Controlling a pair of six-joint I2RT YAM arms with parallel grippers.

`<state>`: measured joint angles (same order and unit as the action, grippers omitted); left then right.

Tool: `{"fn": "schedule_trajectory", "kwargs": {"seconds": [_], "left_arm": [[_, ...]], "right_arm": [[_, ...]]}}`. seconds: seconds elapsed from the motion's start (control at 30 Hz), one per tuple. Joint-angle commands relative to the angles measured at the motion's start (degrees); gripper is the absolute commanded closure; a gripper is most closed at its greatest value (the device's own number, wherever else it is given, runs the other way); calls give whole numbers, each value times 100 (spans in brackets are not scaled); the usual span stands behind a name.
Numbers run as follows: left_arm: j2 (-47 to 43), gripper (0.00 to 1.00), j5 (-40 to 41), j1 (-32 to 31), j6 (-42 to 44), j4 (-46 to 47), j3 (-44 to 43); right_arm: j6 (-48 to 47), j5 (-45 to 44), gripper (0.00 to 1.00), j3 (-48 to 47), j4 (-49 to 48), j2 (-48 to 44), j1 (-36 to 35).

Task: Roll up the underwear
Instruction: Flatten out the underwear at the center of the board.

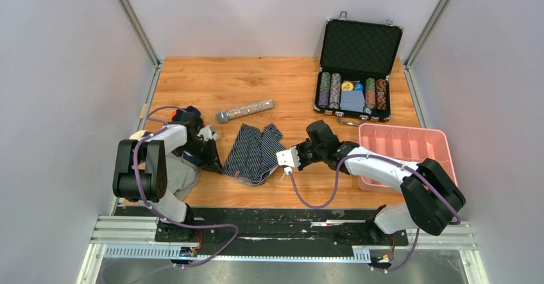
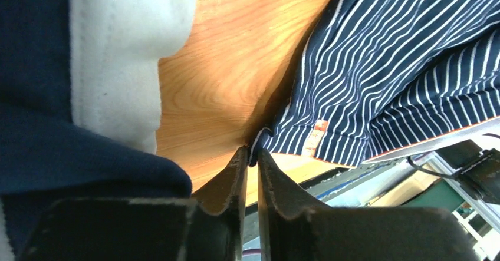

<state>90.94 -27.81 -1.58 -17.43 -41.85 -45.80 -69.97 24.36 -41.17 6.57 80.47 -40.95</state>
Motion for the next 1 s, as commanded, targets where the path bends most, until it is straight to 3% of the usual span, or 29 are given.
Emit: {"fn": "schedule_trajectory", "kwargs": {"seconds": [0.0, 0.03, 0.1, 0.3, 0.5, 0.73, 0.97], "left_arm": [[16, 86, -352, -4, 139, 371, -10], [5, 96, -381, -6, 164, 414, -24], [-111, 100, -483, -8, 214, 378, -103], [-1013, 100, -977, 14, 549, -139, -806], [-1587, 100, -1088, 18, 2, 189, -1656], [-1133, 100, -1113, 10, -1066, 1099, -2736], [-347, 100, -292, 9, -1076, 581, -4356]], "right_arm": [[185, -158, 100, -100, -121, 19, -10], [217, -226, 100, -108, -121, 26, -5], [316, -423, 100, -138, -121, 32, -10], [552, -1255, 100, -531, 92, -225, 209], [310, -1671, 100, -1308, 534, -544, 574], [418, -2209, 100, -2520, 619, -88, 772], [287, -2697, 100, -3660, 578, 644, 1085]]}}
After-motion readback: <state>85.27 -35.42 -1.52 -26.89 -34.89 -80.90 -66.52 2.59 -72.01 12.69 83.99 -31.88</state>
